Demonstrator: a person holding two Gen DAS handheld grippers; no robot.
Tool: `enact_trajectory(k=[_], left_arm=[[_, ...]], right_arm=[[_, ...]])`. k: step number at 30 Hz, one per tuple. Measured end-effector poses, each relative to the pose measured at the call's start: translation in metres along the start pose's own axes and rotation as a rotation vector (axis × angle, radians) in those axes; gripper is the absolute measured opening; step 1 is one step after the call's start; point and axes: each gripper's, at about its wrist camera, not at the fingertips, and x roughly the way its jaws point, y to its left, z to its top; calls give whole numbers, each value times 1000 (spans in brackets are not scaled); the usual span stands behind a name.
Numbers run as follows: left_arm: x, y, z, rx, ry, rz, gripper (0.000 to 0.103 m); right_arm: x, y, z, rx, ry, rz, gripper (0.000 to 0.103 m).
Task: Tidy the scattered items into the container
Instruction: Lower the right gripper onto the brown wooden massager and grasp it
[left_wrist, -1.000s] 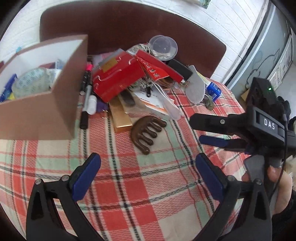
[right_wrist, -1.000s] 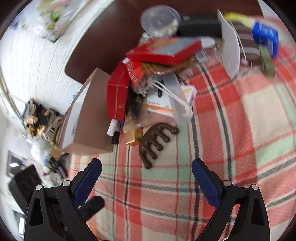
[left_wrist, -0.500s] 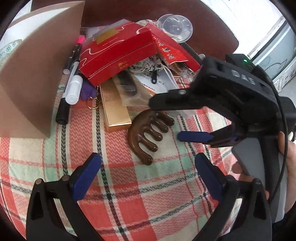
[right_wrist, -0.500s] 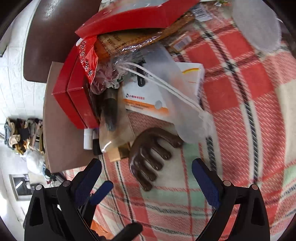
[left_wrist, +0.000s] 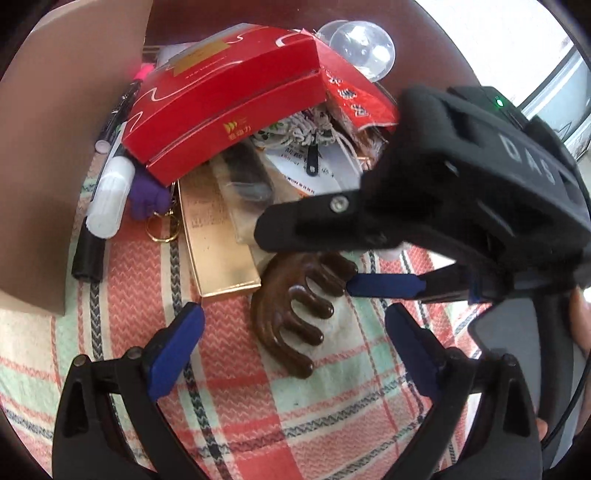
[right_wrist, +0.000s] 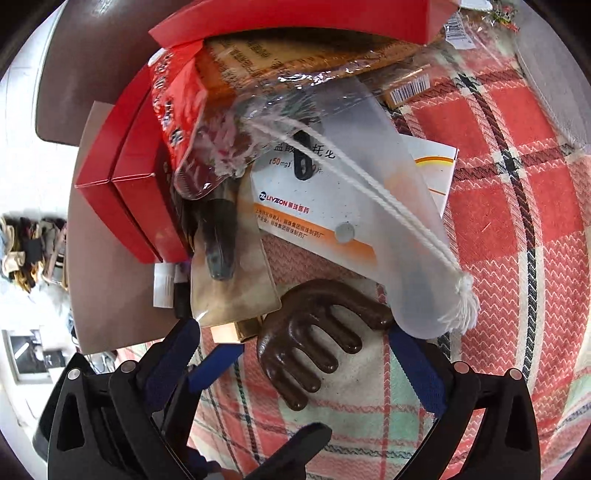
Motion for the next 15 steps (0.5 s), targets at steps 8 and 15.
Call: enact_trajectory(k=[8, 15], left_arm=[[5, -13, -6, 17, 47, -107, 52], [16, -35, -10, 59, 73, -106, 52]], right_arm=[[-13, -23, -22, 36, -65, 123, 84], [-14, -61, -38, 99, -15, 258, 46]])
